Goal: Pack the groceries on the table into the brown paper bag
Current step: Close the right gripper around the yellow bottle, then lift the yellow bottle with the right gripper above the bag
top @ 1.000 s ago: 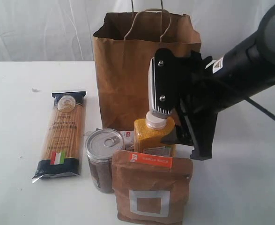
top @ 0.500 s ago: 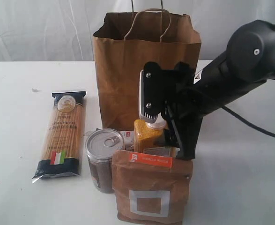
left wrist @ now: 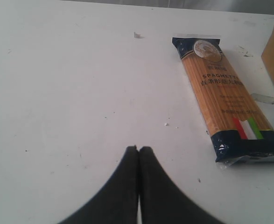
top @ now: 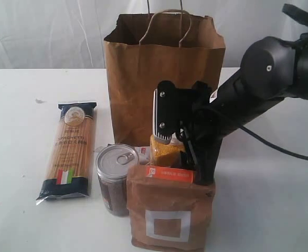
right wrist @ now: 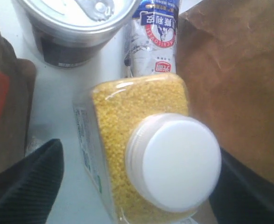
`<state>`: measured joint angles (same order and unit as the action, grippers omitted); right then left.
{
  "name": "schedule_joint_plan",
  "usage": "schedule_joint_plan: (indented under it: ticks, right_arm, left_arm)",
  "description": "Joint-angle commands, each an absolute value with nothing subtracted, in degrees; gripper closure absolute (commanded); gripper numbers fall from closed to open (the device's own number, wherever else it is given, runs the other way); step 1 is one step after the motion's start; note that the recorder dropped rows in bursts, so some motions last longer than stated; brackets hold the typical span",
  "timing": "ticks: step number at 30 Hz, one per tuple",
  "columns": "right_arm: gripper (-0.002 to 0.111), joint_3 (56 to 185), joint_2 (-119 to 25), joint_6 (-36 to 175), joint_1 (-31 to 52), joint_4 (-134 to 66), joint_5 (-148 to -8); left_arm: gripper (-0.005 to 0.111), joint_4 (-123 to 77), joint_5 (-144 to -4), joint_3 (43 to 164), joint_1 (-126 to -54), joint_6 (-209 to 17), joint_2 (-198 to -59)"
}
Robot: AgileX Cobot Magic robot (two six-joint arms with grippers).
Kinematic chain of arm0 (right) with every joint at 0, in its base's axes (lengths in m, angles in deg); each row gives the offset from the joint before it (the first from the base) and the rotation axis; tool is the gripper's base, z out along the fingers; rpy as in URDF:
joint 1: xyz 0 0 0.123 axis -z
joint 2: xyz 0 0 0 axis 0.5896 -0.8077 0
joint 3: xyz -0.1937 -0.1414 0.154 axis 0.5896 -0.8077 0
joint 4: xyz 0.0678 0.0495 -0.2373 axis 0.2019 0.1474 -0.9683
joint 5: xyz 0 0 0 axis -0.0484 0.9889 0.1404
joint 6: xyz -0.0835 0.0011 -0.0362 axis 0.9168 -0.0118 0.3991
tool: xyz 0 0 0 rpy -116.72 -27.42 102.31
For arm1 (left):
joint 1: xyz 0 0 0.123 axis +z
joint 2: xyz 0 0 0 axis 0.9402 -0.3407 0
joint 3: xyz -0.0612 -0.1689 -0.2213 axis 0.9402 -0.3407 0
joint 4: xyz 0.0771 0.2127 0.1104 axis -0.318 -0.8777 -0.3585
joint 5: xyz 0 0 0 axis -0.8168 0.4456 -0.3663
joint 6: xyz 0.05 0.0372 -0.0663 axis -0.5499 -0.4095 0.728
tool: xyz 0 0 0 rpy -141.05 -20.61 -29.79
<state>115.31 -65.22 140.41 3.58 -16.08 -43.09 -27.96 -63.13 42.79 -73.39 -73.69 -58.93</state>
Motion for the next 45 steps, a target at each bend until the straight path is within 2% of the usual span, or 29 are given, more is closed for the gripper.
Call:
schedule_joint_plan:
  ticks: [1,7,15,28,45]
  right_arm:
    - [0.039,114.9,-65.5,139.7,3.5,-15.8,-42.8]
    - [0.054,114.9,-65.5,135.2,3.5,-15.7,-42.9]
    - [0.065,114.9,-65.5,135.2,3.5,-15.7,-43.3]
    - [0.096,114.9,-64.8,127.8,3.5,-15.8,-45.5]
    - [0.098,114.9,-53.8,125.3,3.5,-15.8,-45.9]
  left_arm:
    - [0.107,-28.1,-63.4,42.7,-73.7,-73.7,-58.7]
    - [0.107,-28.1,-63.4,42.7,-73.7,-73.7,-58.7]
    - [0.107,-28.1,-63.4,42.7,-73.7,-73.7,-58.7]
    - [0.107,-28.1,-63.4,42.7,-73.7,-73.7,-58.7]
    - [0.107,-28.1,-63.4,42.7,-73.7,-73.7,-58.7]
